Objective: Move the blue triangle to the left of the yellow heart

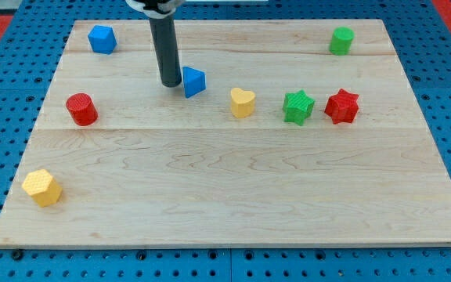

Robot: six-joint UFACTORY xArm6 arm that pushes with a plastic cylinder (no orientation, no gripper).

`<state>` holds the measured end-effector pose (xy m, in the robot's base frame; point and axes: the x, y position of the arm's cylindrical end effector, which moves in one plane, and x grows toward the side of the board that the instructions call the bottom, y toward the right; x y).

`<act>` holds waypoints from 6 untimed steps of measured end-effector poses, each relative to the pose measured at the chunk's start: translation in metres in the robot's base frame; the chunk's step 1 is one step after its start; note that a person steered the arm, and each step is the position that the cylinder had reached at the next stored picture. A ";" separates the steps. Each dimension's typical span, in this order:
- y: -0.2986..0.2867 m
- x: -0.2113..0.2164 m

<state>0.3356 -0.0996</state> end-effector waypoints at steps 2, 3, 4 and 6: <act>0.023 -0.025; 0.039 -0.021; 0.023 0.006; 0.029 -0.001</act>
<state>0.3350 -0.0702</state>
